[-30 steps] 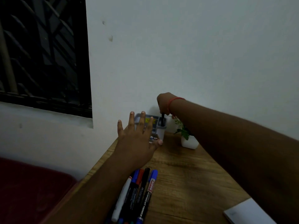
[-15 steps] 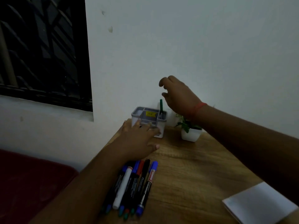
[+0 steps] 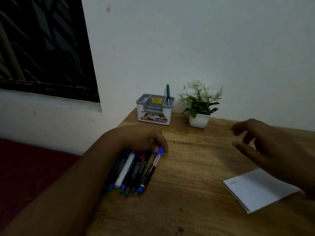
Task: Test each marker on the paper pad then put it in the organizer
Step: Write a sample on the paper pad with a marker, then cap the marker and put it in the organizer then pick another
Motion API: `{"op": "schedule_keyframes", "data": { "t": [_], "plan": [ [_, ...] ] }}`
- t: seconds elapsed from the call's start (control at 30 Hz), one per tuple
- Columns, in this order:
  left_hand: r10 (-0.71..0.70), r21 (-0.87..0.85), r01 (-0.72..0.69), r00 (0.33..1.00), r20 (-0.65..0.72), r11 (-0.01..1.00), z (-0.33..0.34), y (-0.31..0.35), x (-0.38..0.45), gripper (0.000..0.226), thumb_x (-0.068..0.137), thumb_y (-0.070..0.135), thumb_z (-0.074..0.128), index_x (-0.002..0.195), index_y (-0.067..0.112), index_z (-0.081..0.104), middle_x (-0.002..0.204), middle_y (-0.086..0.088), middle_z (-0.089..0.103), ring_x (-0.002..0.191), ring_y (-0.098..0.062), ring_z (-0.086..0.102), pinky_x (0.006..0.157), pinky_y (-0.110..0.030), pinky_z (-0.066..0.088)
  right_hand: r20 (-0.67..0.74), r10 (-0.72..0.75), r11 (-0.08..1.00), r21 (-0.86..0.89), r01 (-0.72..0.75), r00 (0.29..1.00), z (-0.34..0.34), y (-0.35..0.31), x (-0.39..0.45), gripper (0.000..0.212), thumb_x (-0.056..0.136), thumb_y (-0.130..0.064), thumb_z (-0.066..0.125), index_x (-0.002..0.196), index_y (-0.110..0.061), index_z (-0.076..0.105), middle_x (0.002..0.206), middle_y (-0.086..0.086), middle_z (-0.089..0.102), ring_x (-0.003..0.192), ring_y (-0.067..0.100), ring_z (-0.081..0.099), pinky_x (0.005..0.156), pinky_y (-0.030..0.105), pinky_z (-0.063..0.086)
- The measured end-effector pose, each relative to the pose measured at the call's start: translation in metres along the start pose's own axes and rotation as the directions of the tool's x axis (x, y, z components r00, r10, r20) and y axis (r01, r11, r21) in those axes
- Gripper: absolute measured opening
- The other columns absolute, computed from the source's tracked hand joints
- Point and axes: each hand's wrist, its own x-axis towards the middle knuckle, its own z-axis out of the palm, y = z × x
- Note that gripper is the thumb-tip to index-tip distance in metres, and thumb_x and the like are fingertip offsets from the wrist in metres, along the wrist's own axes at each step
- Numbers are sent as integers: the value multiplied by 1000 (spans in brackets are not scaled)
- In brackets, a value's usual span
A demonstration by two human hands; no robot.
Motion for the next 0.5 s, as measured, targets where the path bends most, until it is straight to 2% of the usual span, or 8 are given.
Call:
{"op": "schedule_keyframes", "data": {
  "t": [0.1, 0.27, 0.4, 0.5],
  "plan": [
    [-8, -18, 8, 1000, 7, 1000, 1, 5, 2, 25, 91, 23, 68, 107, 42, 69, 112, 16, 58, 103, -2, 54, 97, -38, 47, 27, 47, 999, 0, -47, 998, -4, 20, -21, 38, 85, -54, 50, 122, -43, 47, 108, -20, 55, 80, -2, 61, 59, 21, 51],
    [-4, 2, 4, 1000, -4, 1000, 3, 10, 5, 24, 89, 24, 70, 103, 43, 66, 112, 20, 57, 106, 2, 52, 98, -37, 46, 20, 111, 993, 32, -112, 994, -7, 39, -36, 38, 85, -52, 51, 117, -33, 55, 104, -18, 57, 77, 0, 62, 63, 18, 47],
    [-28, -28, 27, 998, -49, 999, 4, 12, 4, 24, 89, 23, 70, 98, 44, 66, 109, 24, 61, 107, 3, 54, 99, -39, 46, 51, 107, 993, 44, -109, 993, -1, 42, -42, 32, 88, -36, 62, 119, -34, 55, 106, -20, 54, 81, -4, 59, 64, 13, 43],
    [-22, -86, 10, 990, -140, 996, 0, 25, 6, 25, 90, 18, 70, 97, 42, 66, 104, 23, 64, 104, 3, 57, 93, -34, 47, 54, 87, 994, 63, -91, 995, 2, 42, -46, 30, 89, -34, 61, 118, -35, 55, 103, -21, 55, 81, -9, 54, 64, 9, 38]
  ]
}}
